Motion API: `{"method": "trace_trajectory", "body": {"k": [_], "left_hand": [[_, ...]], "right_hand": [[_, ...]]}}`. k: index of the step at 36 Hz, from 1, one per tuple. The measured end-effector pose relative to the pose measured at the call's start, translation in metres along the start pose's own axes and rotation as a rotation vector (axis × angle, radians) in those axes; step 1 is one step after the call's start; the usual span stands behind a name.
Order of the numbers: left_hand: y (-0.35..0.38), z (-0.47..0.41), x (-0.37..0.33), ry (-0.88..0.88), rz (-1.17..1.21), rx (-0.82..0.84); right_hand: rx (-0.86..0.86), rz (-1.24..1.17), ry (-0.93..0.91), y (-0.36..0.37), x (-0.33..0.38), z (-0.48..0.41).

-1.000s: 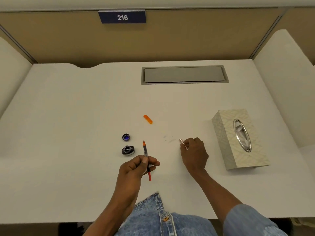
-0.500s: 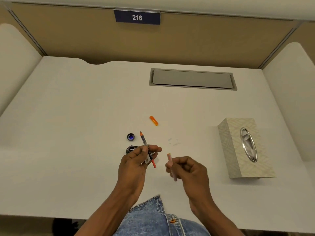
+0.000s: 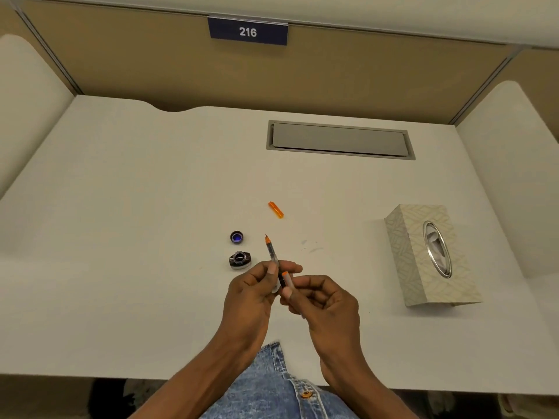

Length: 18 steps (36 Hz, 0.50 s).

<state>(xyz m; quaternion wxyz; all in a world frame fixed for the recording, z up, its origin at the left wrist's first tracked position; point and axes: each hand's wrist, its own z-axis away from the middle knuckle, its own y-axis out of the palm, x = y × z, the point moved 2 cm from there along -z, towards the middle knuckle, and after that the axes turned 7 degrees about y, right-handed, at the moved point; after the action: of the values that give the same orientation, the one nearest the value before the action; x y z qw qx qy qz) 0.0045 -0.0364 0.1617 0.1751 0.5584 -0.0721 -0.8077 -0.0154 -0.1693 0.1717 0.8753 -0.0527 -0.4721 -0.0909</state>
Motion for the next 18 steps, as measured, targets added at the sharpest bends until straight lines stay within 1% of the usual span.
{"method": "trace_trajectory", "body": {"k": [4, 8, 12, 18], "left_hand": [[-0.008, 0.001, -0.007, 0.061, -0.090, 0.027], [-0.015, 0.001, -0.015, 0.110, -0.153, 0.015], [-0.019, 0.000, -0.018, 0.103, -0.221, 0.016], [-0.022, -0.003, -0.024, 0.103, -0.232, 0.017]], "right_hand": [[-0.007, 0.006, -0.012, 0.002, 0.000, 0.005], [-0.001, 0.009, -0.009, 0.001, 0.001, 0.007], [-0.006, 0.044, -0.038, 0.001, 0.002, 0.008], [0.010, 0.060, -0.063, 0.001, 0.005, 0.006]]}}
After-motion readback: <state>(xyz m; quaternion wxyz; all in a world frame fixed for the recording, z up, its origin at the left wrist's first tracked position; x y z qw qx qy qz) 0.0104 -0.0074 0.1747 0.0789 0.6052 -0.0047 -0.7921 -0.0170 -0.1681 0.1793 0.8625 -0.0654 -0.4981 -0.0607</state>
